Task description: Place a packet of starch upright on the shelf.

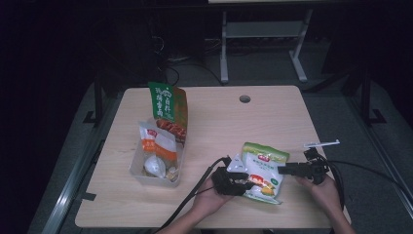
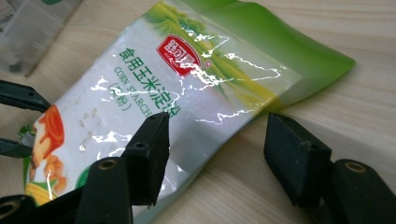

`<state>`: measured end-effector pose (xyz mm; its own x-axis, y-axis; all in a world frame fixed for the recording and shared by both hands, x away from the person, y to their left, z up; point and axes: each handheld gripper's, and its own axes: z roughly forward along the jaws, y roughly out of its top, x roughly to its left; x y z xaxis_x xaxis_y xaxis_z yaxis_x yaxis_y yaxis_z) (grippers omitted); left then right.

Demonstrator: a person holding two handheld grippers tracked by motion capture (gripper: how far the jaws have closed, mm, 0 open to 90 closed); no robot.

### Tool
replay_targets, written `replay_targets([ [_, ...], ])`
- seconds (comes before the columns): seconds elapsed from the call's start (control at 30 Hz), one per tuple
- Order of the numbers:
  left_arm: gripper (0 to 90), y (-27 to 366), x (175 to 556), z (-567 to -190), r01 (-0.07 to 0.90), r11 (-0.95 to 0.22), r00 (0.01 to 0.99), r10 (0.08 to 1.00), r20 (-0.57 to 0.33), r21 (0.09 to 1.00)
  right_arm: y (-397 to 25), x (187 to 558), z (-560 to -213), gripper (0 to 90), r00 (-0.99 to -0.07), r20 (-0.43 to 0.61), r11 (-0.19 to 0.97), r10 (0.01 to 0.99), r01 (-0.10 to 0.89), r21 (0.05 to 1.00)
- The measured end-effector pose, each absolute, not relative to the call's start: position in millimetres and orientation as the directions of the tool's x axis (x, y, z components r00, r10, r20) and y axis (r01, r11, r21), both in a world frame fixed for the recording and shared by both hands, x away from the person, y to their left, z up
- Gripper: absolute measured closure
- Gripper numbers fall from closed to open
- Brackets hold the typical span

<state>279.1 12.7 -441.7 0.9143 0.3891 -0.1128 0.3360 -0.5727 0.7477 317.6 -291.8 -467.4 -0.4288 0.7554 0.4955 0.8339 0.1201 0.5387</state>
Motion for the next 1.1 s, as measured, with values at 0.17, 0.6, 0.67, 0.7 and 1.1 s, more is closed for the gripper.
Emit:
replay_targets([
  [0.17,61.9,12.6,279.5,-442.3,0.334,-0.581,0.916,0.387,-0.109,0.742,-285.2,320.2,-469.3,44.4,-0.446,0.526,0.131,0.724,0.838,0.529],
  [0.6,61.2,14.3,278.8,-447.0,0.342,-0.576,0.913,0.39,-0.119,0.743,-262.7,320.6,-464.7,71.9,-0.498,0.562,0.196,0.661,0.837,0.511],
  [0.67,60.6,14.5,278.4,-447.9,0.342,-0.575,0.913,0.391,-0.117,0.743,-260.1,319.7,-462.1,79.4,-0.499,0.537,0.208,0.68,0.834,0.511],
  [0.7,60.3,15.4,278.7,-448.3,0.343,-0.577,0.913,0.389,-0.119,0.741,-259.0,319.2,-461.0,82.1,-0.505,0.525,0.218,0.685,0.83,0.514],
  [1.1,56.5,20.5,277.4,-448.1,0.361,-0.561,0.905,0.403,-0.135,0.746,-249.3,313.6,-442.0,87.7,-0.543,0.432,0.281,0.72,0.797,0.534],
])
